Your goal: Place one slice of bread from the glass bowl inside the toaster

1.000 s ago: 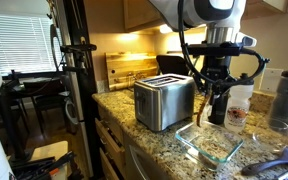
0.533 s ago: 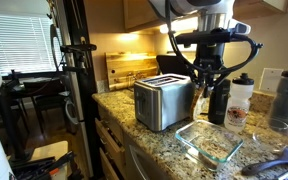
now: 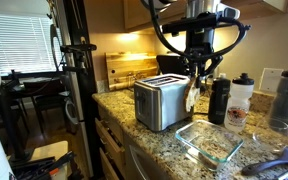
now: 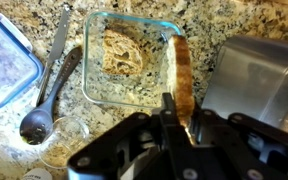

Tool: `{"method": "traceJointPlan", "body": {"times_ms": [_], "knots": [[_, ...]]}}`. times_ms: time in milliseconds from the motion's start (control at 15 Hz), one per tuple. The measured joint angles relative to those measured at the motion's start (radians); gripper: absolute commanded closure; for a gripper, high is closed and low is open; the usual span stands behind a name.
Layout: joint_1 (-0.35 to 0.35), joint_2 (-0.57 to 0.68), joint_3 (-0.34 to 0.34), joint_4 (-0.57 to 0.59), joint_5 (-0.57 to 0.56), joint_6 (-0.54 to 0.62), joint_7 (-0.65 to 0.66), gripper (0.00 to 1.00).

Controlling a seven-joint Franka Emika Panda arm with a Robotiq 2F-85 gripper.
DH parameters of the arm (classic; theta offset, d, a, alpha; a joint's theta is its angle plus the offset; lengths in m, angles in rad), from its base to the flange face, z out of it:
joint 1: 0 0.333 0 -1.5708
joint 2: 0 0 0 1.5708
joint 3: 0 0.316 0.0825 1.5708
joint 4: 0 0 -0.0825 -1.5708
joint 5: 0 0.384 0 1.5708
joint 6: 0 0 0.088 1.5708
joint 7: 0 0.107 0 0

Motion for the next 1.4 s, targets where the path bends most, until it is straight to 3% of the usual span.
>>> {"method": "traceJointPlan", "body": {"times_ms": [933,1400], "knots": [[0.042,-0.042,0.001,-0.02,-0.013,0.066,0.001,0.92],[0.136,-0.175,0.095,-0.107,-0.051,0.062,0.139,0.92]]}}
